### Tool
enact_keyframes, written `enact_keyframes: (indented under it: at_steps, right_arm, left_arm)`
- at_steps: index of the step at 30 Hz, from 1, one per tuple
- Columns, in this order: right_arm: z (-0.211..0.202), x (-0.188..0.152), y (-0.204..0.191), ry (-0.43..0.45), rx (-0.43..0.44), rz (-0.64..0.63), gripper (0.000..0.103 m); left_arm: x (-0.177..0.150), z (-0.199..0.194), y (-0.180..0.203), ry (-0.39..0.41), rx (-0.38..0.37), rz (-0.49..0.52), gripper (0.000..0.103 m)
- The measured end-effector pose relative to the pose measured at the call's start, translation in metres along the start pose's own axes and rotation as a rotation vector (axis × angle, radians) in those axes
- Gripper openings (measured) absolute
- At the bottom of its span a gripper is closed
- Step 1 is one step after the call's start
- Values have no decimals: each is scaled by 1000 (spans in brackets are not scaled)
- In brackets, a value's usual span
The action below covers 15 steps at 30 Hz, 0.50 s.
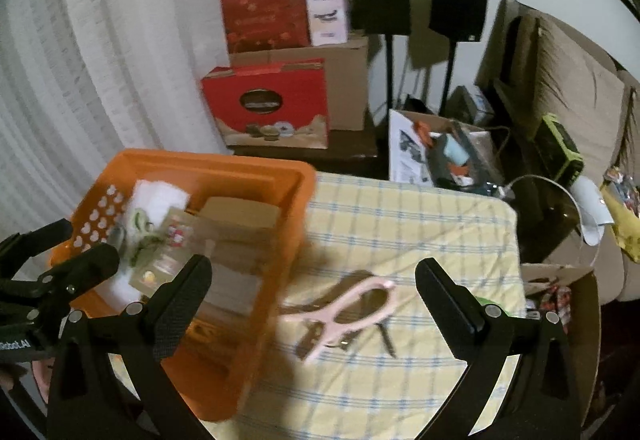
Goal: Organize objects
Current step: 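Withdraw both tools up and away from the basket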
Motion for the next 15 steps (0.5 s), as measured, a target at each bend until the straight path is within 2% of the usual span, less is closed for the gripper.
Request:
enact_keyframes:
  at_steps: [15]
  right_arm:
    - [-24, -28, 90, 4, -59, 80, 102]
  left_arm:
    - [-27, 17, 87, -49, -105, 87, 103]
Point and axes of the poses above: each gripper's, at about its wrist camera, not at the fingertips, and z roughly the way its jaws point, y to its right, x to its top, the point moved 10 cm from there along z, roughly the way its jaws point, and after that the axes turned 4 degrees about -z, right-handed, at the moved point
